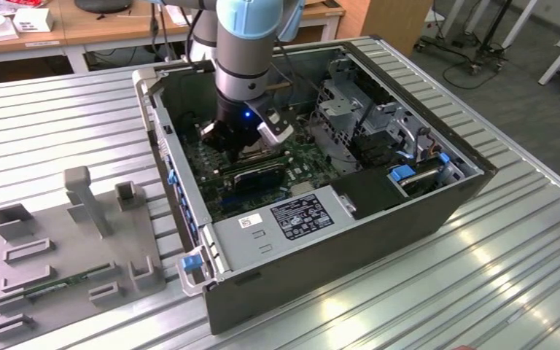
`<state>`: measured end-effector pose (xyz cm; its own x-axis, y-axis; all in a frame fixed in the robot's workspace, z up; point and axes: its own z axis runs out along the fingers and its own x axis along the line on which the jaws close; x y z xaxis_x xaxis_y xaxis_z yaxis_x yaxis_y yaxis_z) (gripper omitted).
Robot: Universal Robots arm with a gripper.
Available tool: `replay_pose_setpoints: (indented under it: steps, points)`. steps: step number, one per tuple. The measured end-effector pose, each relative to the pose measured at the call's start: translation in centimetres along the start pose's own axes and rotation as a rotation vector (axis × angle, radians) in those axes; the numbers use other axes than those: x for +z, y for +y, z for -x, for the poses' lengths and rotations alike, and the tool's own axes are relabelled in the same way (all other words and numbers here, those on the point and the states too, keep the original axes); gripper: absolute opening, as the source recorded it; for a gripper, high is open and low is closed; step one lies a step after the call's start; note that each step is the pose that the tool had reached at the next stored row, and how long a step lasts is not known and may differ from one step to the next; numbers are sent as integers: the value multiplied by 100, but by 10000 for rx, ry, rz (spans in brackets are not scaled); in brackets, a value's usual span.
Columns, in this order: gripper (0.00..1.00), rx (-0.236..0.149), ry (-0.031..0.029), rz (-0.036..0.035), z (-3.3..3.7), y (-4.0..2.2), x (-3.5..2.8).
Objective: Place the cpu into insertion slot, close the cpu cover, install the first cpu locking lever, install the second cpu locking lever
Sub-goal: 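Install the second cpu locking lever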
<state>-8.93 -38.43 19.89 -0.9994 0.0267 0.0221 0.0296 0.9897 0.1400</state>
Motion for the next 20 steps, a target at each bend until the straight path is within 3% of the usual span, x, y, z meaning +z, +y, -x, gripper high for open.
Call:
replay_pose_setpoints:
  steps: [7, 17, 20]
  points:
    - [11, 2, 0, -76, -2, 13, -72]
    - [11, 5, -7, -273, -4, 35, -220]
    - [11, 5, -9, -296, -4, 36, -228]
